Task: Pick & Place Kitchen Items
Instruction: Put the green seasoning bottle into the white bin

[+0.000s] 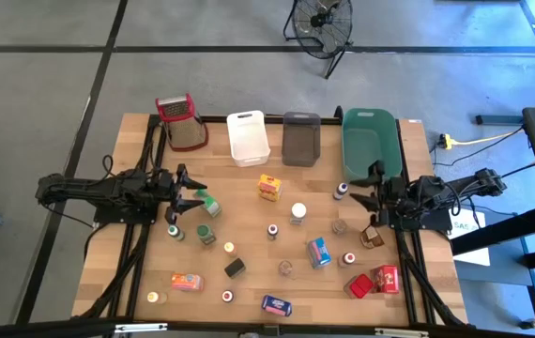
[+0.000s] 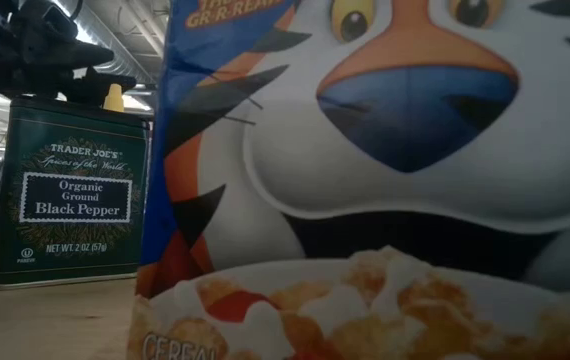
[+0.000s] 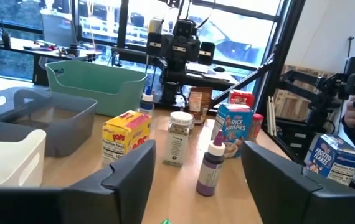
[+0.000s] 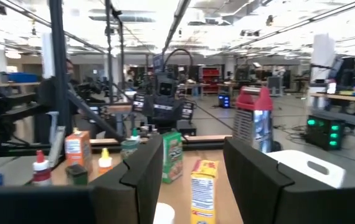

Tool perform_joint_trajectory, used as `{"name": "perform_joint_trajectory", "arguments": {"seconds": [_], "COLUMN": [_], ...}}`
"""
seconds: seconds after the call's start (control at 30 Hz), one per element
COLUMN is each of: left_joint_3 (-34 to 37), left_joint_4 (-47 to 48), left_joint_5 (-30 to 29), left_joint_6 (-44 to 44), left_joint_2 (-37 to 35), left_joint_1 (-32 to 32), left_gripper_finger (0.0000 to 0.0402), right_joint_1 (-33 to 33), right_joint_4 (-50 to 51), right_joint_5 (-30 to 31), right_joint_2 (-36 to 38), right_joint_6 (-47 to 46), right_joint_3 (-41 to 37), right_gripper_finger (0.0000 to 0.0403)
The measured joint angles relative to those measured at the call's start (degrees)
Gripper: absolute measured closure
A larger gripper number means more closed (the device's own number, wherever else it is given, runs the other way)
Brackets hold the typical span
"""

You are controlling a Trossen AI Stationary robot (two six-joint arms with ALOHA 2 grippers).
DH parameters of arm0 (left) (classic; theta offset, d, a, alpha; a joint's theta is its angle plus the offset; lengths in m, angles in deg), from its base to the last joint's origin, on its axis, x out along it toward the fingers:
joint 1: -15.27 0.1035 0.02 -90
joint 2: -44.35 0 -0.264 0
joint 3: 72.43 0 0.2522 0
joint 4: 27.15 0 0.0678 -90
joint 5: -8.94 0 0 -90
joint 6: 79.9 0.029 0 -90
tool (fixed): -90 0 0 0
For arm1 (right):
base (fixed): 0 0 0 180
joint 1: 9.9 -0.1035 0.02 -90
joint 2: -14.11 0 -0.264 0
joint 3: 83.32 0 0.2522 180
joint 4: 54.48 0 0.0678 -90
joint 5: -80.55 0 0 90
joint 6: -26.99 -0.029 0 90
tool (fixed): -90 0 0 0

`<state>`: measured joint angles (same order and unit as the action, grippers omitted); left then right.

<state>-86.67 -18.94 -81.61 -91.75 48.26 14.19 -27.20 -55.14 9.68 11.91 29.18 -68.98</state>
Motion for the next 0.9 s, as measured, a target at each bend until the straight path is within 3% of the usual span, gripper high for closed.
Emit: {"name": "perform_joint_trajectory", "arguments": {"seconds": [0.4,0.9], "left_joint_3": [-2.7,-6.2], "left_joint_4": [0.3,-1.1], "left_joint_5": [-1.9,-1.8], "left_joint_6": [-2.1,6.5], "left_joint_2": [0.4,2.0], "left_joint_1": [-0.4,-0.4], "left_gripper_finger": [0.0171,0.0176], "right_joint_1": [0.0,0.0], "right_joint_4": [-0.1,0.1], "right_joint_5": [0.2,0.2], "right_joint_2": [0.0,0.0], "right_joint_6": [1.6,0.1], "right_joint_3": [0.0,0.0], "right_gripper_finger": [0.0231,0.0231]}}
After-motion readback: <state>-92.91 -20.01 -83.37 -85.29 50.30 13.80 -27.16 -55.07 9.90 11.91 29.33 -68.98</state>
